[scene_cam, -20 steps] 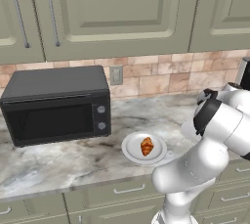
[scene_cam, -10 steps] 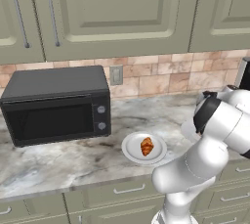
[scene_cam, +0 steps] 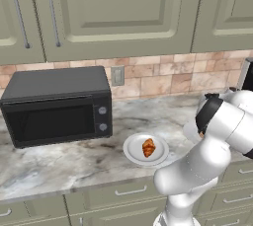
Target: Place the pastries on the plates.
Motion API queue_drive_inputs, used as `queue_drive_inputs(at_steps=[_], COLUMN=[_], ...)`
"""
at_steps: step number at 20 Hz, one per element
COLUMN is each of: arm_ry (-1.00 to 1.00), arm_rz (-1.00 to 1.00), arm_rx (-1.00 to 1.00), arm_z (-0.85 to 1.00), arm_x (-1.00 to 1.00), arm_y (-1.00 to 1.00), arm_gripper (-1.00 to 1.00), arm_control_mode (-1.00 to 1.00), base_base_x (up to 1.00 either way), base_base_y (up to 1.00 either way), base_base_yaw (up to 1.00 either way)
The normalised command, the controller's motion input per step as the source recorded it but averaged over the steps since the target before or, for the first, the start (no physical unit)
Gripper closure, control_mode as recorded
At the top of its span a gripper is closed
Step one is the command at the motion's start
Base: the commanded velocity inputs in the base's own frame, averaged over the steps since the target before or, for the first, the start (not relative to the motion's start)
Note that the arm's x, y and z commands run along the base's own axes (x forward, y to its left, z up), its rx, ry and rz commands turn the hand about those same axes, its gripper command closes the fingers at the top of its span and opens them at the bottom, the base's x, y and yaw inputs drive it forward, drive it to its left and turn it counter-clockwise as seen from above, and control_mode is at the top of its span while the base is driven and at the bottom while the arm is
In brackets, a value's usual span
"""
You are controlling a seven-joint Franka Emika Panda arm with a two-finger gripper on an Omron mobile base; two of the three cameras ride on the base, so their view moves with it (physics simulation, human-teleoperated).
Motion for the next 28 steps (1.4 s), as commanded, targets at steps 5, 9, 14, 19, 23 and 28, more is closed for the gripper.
queue_drive_inputs(at_steps=[5,9,14,19,23,28], arm_ry=[0.0,0.0,-0.02,-0.19,-0.18,-0.08], arm_rz=[0.0,0.0,0.0,-0.01,-0.08,-0.11], arm_rx=[0.0,0.0,0.07,0.11,0.0,0.0], arm_z=[0.0,0.04,0.45,0.48,0.4,0.28], arm_x=[0.0,0.0,-0.22,-0.59,-0.62,-0.55], arm_y=[0.0,0.0,0.0,0.14,0.58,0.79], arm_gripper=[-1.0,-1.0,-1.0,-1.0,-1.0,-1.0], arm_control_mode=[-1.0,-1.0,-1.0,-1.0,-1.0,-1.0], base_base_x=[0.0,0.0,0.0,0.0,0.0,0.0], base_base_y=[0.0,0.0,0.0,0.0,0.0,0.0], base_base_yaw=[0.0,0.0,0.0,0.0,0.0,0.0])
